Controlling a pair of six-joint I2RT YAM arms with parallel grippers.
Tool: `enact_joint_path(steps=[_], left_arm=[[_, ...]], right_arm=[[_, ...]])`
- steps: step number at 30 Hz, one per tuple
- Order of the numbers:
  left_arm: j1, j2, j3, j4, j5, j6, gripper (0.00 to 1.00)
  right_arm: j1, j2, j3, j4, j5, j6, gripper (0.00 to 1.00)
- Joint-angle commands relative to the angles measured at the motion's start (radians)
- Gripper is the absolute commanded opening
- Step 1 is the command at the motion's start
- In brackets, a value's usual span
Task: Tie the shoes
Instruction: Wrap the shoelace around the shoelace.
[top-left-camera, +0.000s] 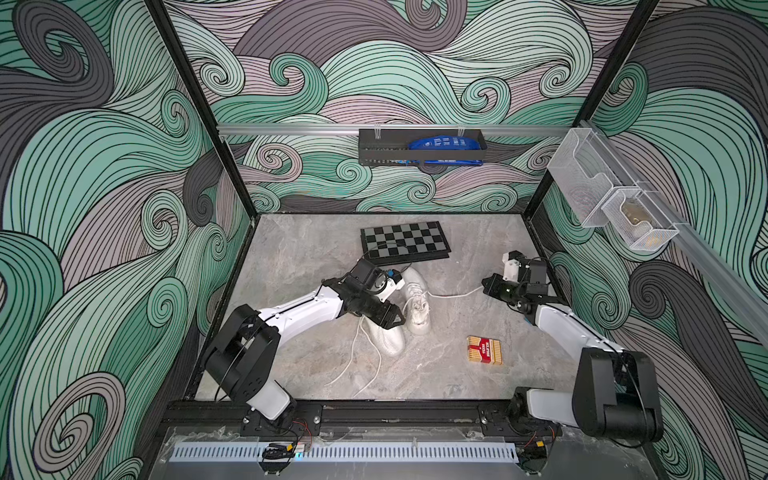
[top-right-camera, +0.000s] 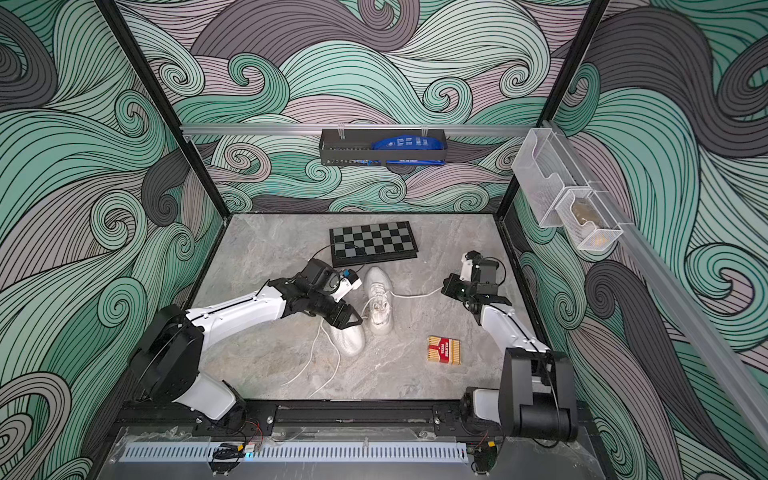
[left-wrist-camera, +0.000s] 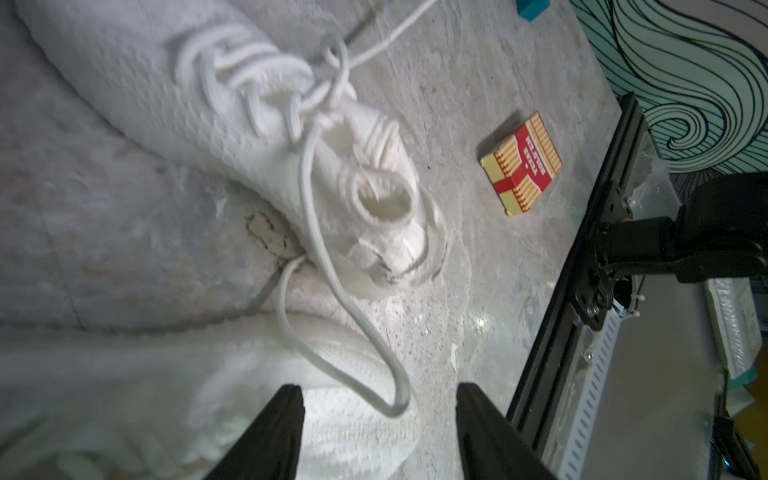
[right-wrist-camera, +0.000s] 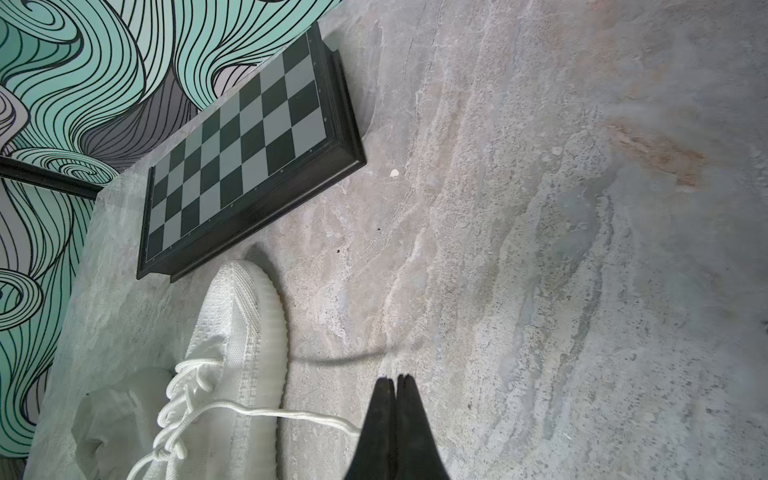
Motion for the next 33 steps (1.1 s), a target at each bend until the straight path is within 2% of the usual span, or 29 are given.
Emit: enact_joint_path(steps=[1, 4, 9, 12, 17, 21, 23, 26, 33], left_arm=[[0.013, 0.071, 0.082, 0.042, 0.001, -0.036, 0.61], [0.016, 0.143, 0.140, 0.001, 0.005, -0.033, 0.56], [0.019, 0.201, 0.167, -0.054, 0.018, -0.021, 0.38], [0.018, 0.206, 0.165, -0.063, 0.018, -0.020, 0.28], [0.019, 0.216, 0.156, -0.078, 0.017, -0.014, 0.17], [0.019, 0.216, 0.148, -0.083, 0.054, -0.005, 0.00], [0.020, 0.207, 0.147, -0.075, 0.043, -0.004, 0.00], [0.023, 0.165, 0.125, 0.002, 0.021, -0.018, 0.00], [0.029, 0.039, -0.042, 0.477, -0.034, -0.101, 0.00]], right_arm=[[0.005, -0.006, -0.012, -0.005, -0.015, -0.002, 0.00], [0.006, -0.007, -0.019, -0.005, -0.015, -0.008, 0.00], [0.006, -0.010, -0.030, -0.005, -0.016, -0.008, 0.00], [0.005, -0.012, -0.032, -0.005, -0.016, -0.009, 0.00], [0.006, -0.010, -0.025, -0.004, -0.016, -0.008, 0.00], [0.006, -0.010, -0.013, -0.005, -0.018, -0.009, 0.00], [0.006, -0.006, 0.002, -0.005, -0.024, -0.004, 0.00], [0.011, 0.011, 0.054, -0.003, -0.050, 0.016, 0.00], [0.117, 0.123, 0.347, -0.003, -0.113, 0.095, 0.00]])
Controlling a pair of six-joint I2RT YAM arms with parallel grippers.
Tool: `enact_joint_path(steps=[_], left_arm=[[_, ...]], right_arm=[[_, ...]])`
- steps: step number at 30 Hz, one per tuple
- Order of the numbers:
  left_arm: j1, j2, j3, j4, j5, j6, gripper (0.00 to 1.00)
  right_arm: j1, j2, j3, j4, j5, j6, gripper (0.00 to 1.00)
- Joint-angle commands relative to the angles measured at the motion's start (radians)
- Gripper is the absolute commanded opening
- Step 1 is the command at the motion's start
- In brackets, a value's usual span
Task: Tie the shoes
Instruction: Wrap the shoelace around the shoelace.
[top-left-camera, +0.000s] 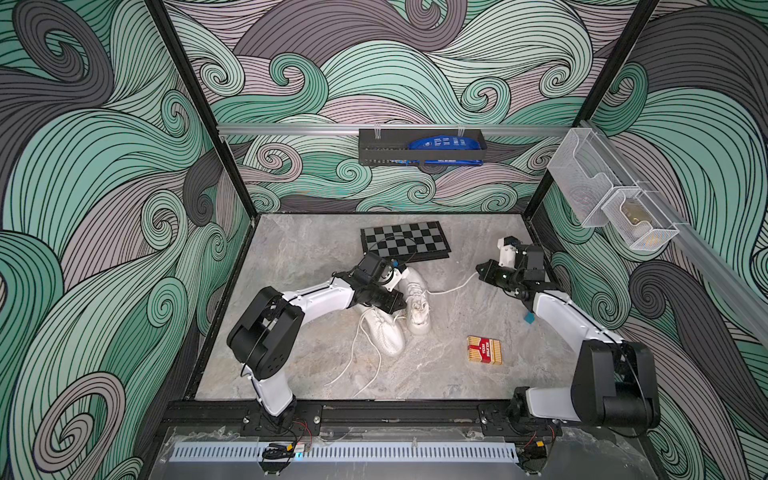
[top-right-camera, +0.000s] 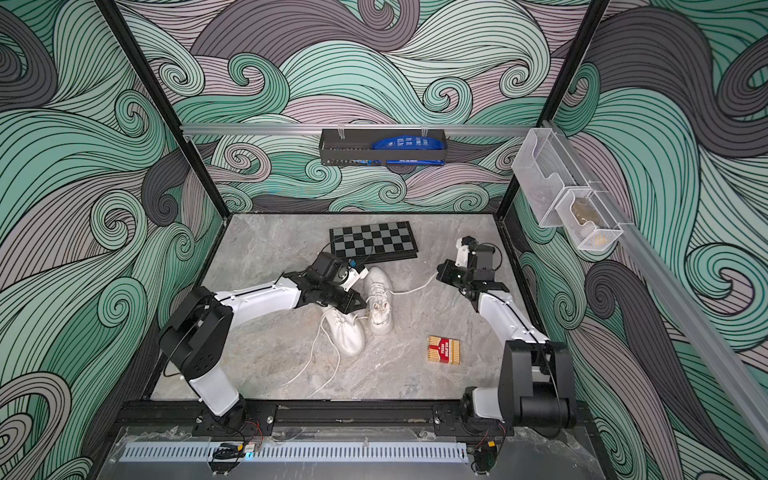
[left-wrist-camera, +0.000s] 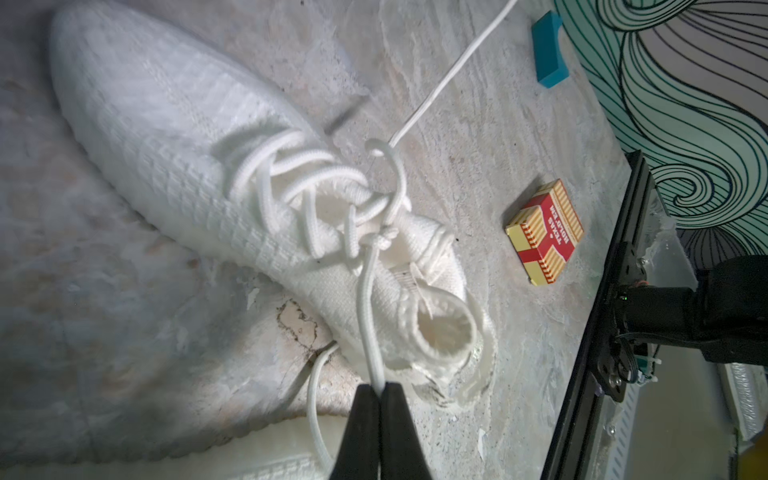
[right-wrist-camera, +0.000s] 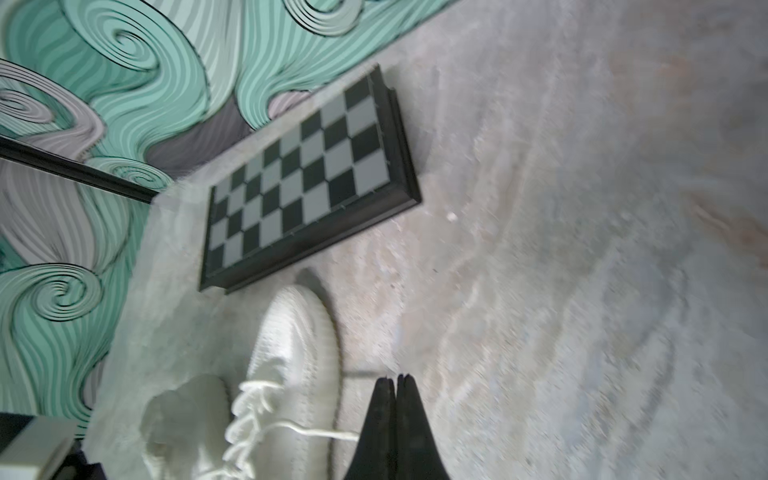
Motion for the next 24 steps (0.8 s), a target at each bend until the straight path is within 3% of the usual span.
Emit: enact_joint_path(steps=[1, 5, 10, 15, 21, 22, 24], left_arm=[[0.009, -0.057, -0.050, 0.291, -0.033, -0.040, 0.00], [0.010, -0.102, -0.147, 0.470, -0.040, -0.055, 0.00], [0.009, -0.149, -0.257, 0.623, -0.014, -0.058, 0.00], [0.010, -0.146, -0.299, 0.663, 0.031, -0.064, 0.00], [0.010, -0.140, -0.332, 0.726, 0.044, -0.064, 0.00], [0.010, -0.135, -0.333, 0.735, 0.047, -0.062, 0.00], [0.010, -0.120, -0.329, 0.755, 0.057, -0.060, 0.00]], right_arm=[[0.057, 0.047, 0.156, 0.022, -0.075, 0.060, 0.00], [0.149, 0.117, 0.302, 0.049, -0.132, 0.129, 0.00], [0.269, 0.198, 0.275, 0.175, -0.183, 0.225, 0.00], [0.381, 0.320, 0.266, 0.207, -0.208, 0.204, 0.00], [0.412, 0.436, 0.282, 0.204, -0.277, 0.170, 0.00], [0.412, 0.446, 0.282, 0.203, -0.282, 0.159, 0.04], [0.407, 0.467, 0.287, 0.200, -0.291, 0.135, 0.26]])
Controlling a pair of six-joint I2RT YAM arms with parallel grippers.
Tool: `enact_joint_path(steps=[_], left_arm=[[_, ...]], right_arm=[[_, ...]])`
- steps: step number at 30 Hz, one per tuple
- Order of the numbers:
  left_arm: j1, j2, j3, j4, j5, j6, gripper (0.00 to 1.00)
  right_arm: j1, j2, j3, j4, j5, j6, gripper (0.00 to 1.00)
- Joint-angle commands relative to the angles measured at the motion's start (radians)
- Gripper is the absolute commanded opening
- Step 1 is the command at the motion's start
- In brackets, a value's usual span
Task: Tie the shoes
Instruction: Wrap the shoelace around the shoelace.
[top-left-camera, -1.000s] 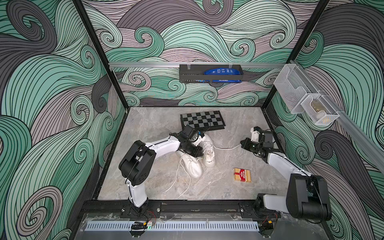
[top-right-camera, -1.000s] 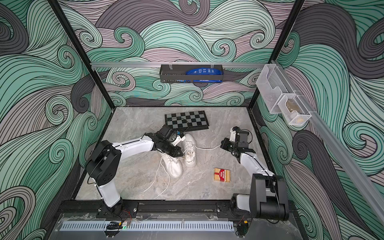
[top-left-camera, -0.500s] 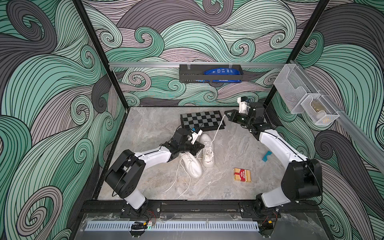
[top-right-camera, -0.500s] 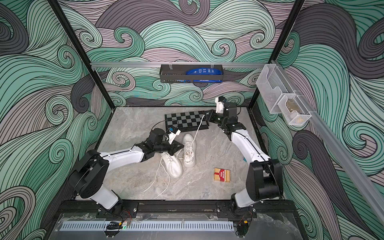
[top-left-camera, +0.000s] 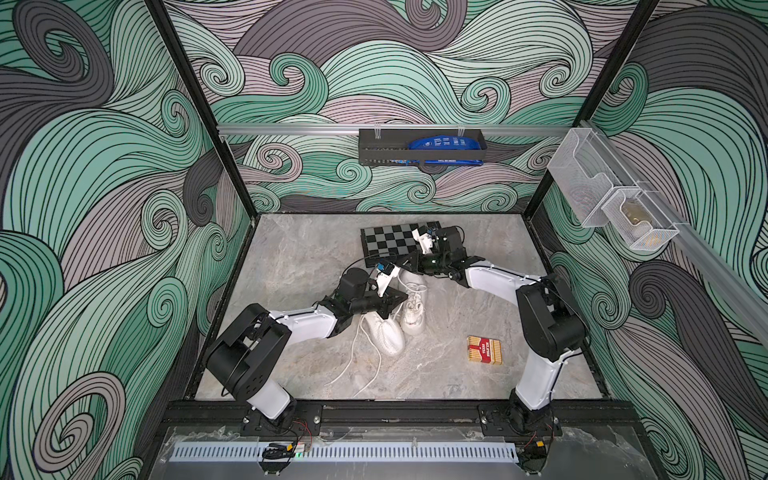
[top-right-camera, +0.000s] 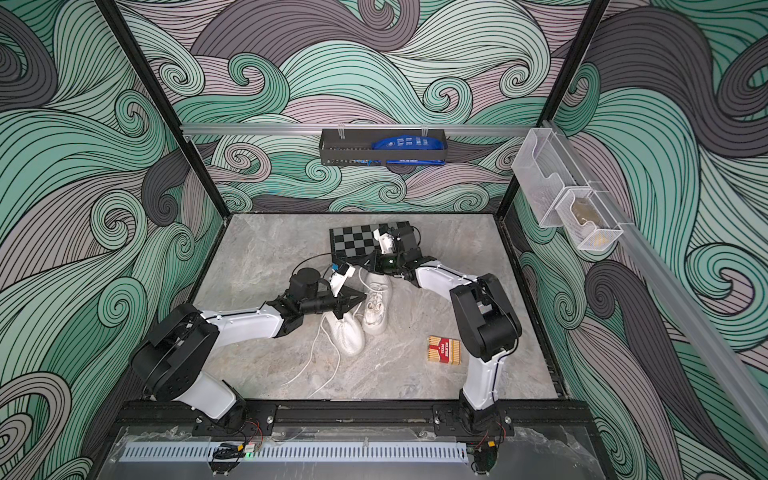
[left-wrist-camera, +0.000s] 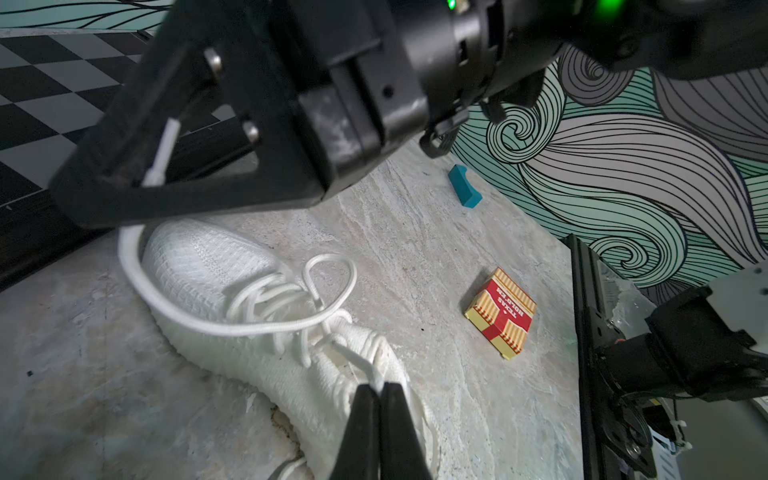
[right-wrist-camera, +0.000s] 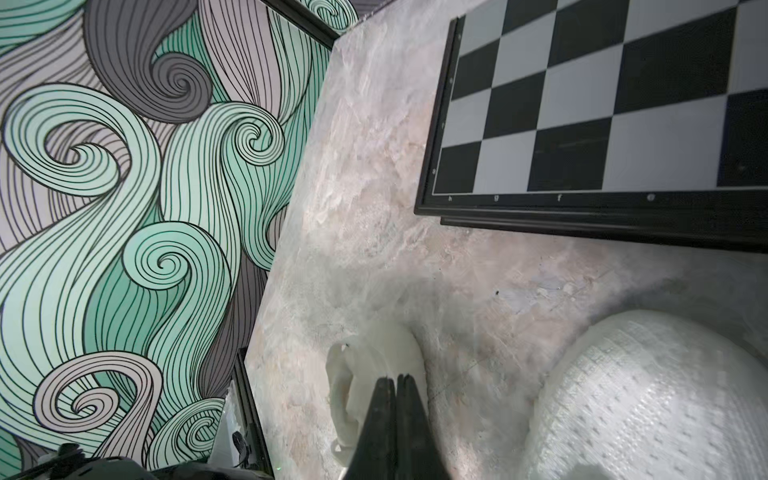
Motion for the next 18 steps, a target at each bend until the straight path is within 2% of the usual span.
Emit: enact_joint_path(steps=[1, 3, 8, 13, 18], left_arm=[[0.007, 0.008, 0.015, 0.100, 0.045, 0.001, 0.00], [0.007, 0.027, 0.029, 0.107, 0.051, 0.002, 0.00], [0.016, 0.063, 0.044, 0.134, 0.066, -0.005, 0.00], [0.025, 0.092, 0.052, 0.162, 0.079, -0.011, 0.00], [0.034, 0.135, 0.065, 0.208, 0.108, -0.027, 0.00]], right_arm=[[-0.009, 0.013, 0.015, 0.016, -0.048, -0.051, 0.37], [-0.018, 0.026, 0.033, -0.017, -0.043, -0.086, 0.55], [-0.044, 0.003, 0.068, -0.089, 0.031, -0.170, 0.71], [-0.105, -0.069, 0.047, -0.105, 0.060, -0.187, 0.75], [-0.143, -0.206, -0.067, -0.103, 0.013, -0.203, 0.72]])
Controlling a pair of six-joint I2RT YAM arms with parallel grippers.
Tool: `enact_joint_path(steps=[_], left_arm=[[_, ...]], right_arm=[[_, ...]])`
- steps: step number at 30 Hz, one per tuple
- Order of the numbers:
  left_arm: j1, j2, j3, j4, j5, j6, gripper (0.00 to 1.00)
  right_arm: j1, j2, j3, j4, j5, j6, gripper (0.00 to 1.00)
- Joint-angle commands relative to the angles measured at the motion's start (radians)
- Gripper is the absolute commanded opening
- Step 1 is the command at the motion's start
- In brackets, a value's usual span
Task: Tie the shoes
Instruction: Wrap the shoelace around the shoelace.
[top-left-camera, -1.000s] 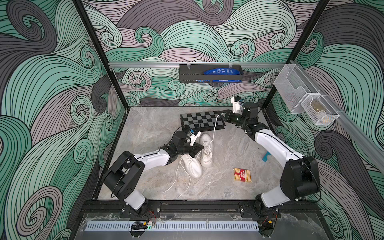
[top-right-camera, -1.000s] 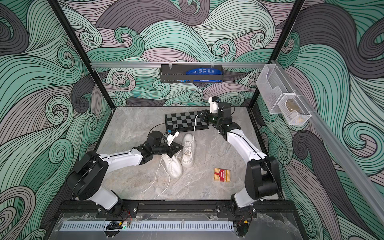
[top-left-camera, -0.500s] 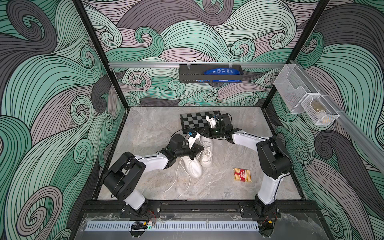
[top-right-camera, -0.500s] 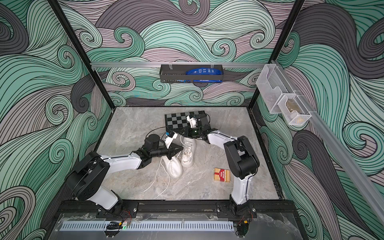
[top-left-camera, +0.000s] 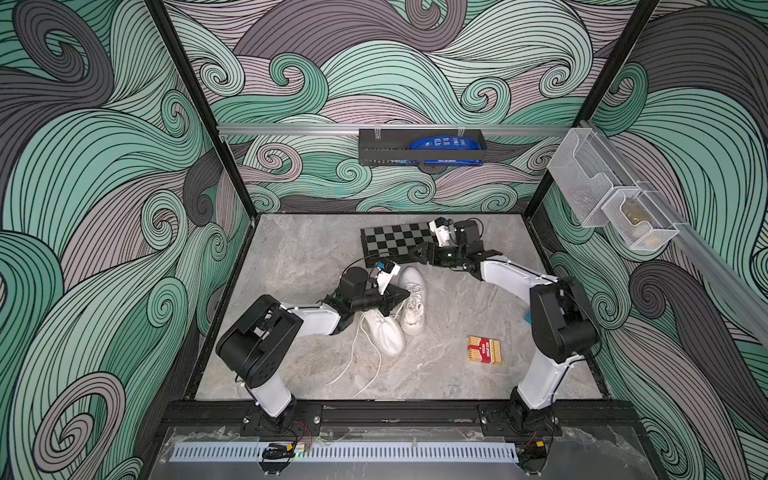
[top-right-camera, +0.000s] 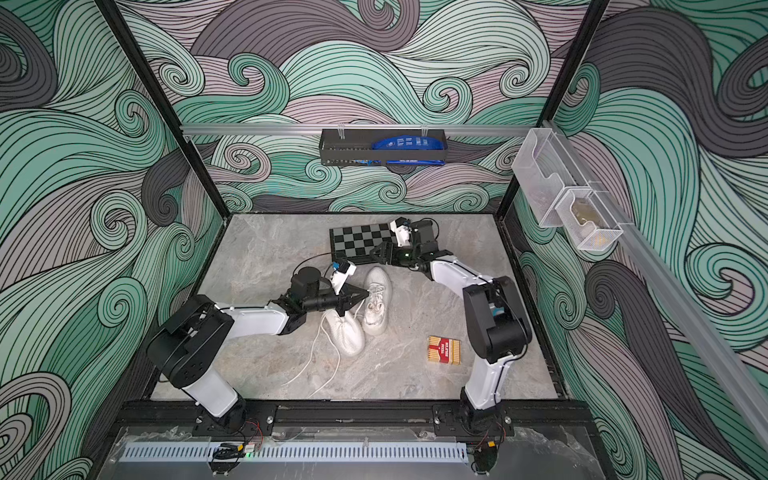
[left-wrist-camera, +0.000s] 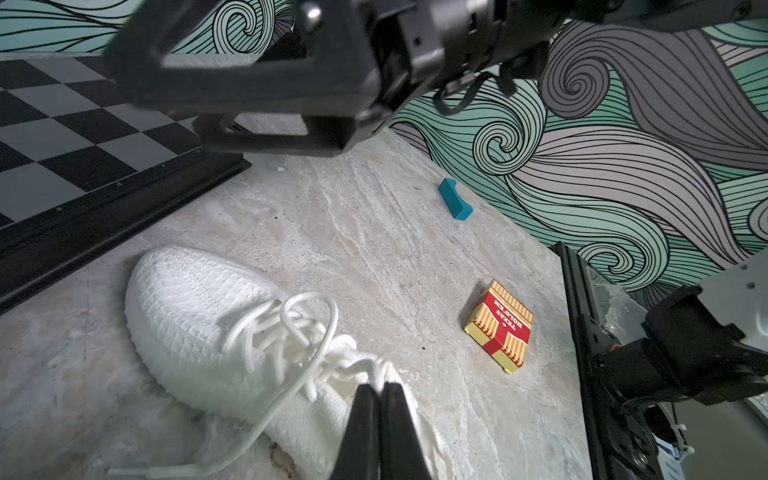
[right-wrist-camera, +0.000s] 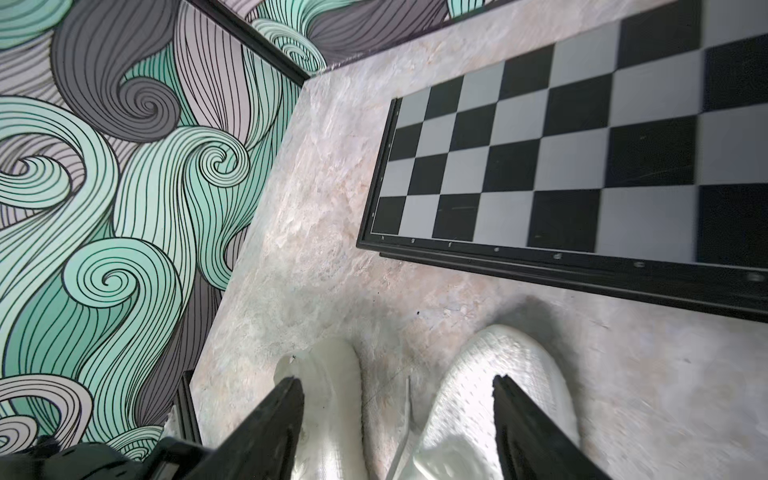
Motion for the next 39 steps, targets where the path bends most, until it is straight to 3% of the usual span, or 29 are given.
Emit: enact_joint_path(steps=[1, 9, 22, 37, 39], left_arm=[[0.011, 0.035, 0.048, 0.067, 0.047, -0.017, 0.00], [0.017, 0.088, 0.073, 0.096, 0.095, -0.031, 0.00], [0.029, 0.143, 0.088, 0.148, 0.158, -0.094, 0.00], [0.036, 0.160, 0.097, 0.163, 0.191, -0.118, 0.00], [0.037, 0.160, 0.097, 0.159, 0.192, -0.120, 0.00]], right_arm=[[-0.003, -0.104, -0.081, -0.010, -0.040, -0.035, 0.71], [0.019, -0.179, -0.242, -0.007, -0.233, -0.169, 0.62], [0.024, -0.076, -0.240, -0.005, -0.433, -0.318, 0.52], [0.022, -0.074, -0.276, -0.004, -0.477, -0.350, 0.01], [0.017, -0.080, -0.275, -0.005, -0.458, -0.353, 0.00]])
